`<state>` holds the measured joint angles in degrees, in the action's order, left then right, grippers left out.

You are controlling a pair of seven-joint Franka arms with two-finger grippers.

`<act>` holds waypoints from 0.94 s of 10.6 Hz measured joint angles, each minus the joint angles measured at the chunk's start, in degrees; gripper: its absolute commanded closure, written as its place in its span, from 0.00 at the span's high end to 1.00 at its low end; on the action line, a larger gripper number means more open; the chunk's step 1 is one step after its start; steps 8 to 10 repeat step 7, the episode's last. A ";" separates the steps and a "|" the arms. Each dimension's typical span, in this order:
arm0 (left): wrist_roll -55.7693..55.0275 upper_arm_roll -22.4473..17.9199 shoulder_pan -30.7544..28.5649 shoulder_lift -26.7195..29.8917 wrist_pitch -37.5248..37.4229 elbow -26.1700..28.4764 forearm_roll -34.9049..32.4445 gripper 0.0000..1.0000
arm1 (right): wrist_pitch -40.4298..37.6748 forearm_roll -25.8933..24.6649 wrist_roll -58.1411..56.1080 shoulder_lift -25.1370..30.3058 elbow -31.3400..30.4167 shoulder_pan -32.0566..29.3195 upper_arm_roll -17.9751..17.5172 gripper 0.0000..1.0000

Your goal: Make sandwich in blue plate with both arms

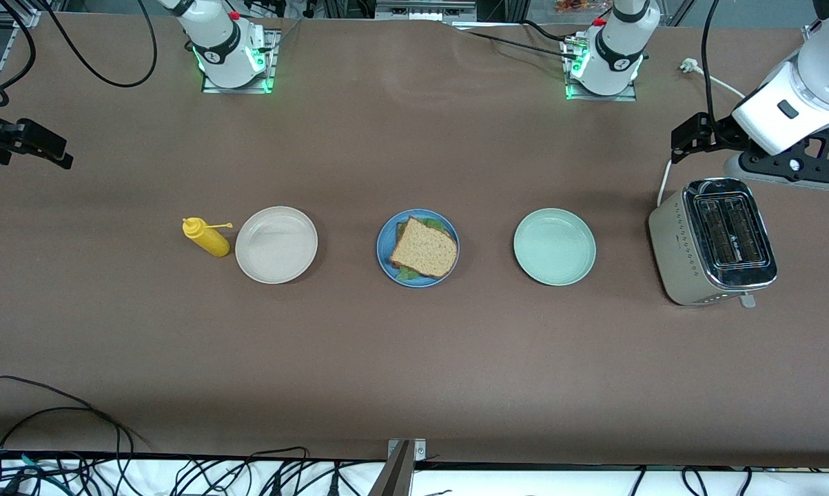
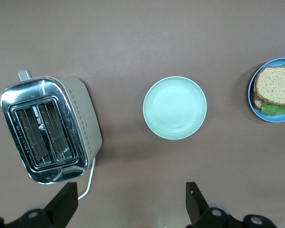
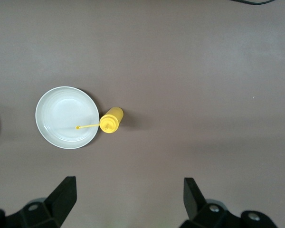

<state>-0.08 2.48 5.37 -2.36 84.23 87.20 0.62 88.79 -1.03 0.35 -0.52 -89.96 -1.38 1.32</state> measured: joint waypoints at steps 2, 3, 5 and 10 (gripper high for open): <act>0.59 -0.01 -0.59 -0.01 0.34 0.21 0.00 1.00 | 0.00 0.00 0.00 0.00 0.00 0.00 0.00 1.00; 0.66 -0.01 -1.07 -0.01 0.48 0.39 -0.01 1.00 | 0.00 0.00 0.00 0.00 0.00 -0.01 0.00 1.00; 0.93 -0.02 -1.69 -0.01 0.71 0.68 -0.01 1.00 | 0.00 0.00 0.00 0.00 0.00 -0.01 0.00 1.00; 0.98 -0.01 -1.81 -0.01 1.03 0.85 -0.01 1.00 | 0.00 0.00 0.00 0.01 0.00 -0.01 0.00 1.00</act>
